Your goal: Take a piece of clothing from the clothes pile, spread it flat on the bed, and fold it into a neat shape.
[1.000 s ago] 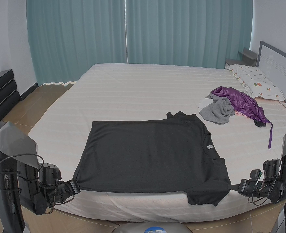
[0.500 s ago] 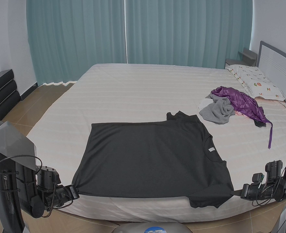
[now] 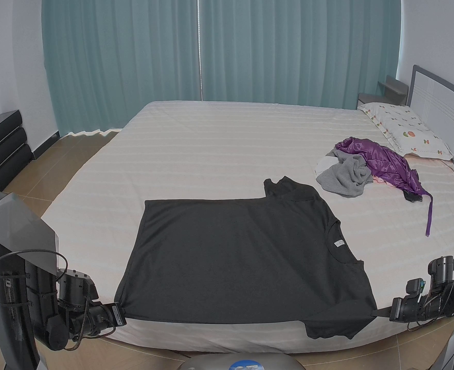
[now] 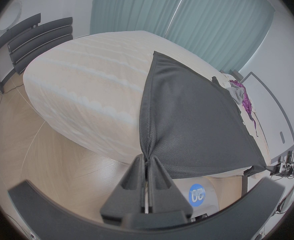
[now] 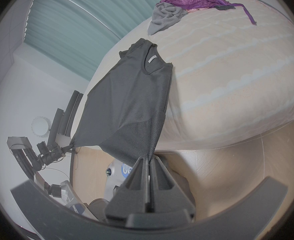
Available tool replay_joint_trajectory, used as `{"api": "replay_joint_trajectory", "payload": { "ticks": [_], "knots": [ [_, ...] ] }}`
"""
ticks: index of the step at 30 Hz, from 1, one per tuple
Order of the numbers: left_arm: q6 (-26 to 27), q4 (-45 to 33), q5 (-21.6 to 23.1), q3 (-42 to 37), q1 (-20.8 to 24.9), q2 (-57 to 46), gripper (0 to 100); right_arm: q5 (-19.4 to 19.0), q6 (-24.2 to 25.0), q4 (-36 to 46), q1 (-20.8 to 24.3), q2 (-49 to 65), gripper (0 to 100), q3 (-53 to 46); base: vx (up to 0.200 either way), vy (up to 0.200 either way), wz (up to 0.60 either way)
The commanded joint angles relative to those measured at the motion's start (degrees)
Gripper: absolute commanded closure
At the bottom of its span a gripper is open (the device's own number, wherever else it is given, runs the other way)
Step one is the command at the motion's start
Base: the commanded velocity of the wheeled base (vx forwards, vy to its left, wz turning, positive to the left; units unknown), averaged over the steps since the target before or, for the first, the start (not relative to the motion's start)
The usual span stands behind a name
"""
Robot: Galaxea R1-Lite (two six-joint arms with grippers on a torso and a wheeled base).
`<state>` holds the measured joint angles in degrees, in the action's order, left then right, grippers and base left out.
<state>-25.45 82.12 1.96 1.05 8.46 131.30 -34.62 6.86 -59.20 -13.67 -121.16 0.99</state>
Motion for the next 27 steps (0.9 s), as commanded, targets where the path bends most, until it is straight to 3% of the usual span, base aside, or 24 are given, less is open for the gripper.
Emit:
{"api": "replay_joint_trajectory", "payload": {
  "ticks": [1,12,27],
  "knots": [
    [0.3,-1.2,0.0,-1.0,0.4,-0.3,100,-0.1,-0.5,1.3,-0.5,3.1,100,-1.0,0.000,0.000,0.00],
    [2.5,-10.0,0.0,-1.0,1.3,-6.7,100,-0.2,-1.2,6.2,-0.5,6.3,100,-1.0,0.000,0.000,0.00],
    [4.6,-15.3,-0.7,-1.0,1.4,-9.8,100,0.5,-4.1,12.4,-0.9,10.7,100,-1.0,0.000,0.000,0.00]
  ]
}}
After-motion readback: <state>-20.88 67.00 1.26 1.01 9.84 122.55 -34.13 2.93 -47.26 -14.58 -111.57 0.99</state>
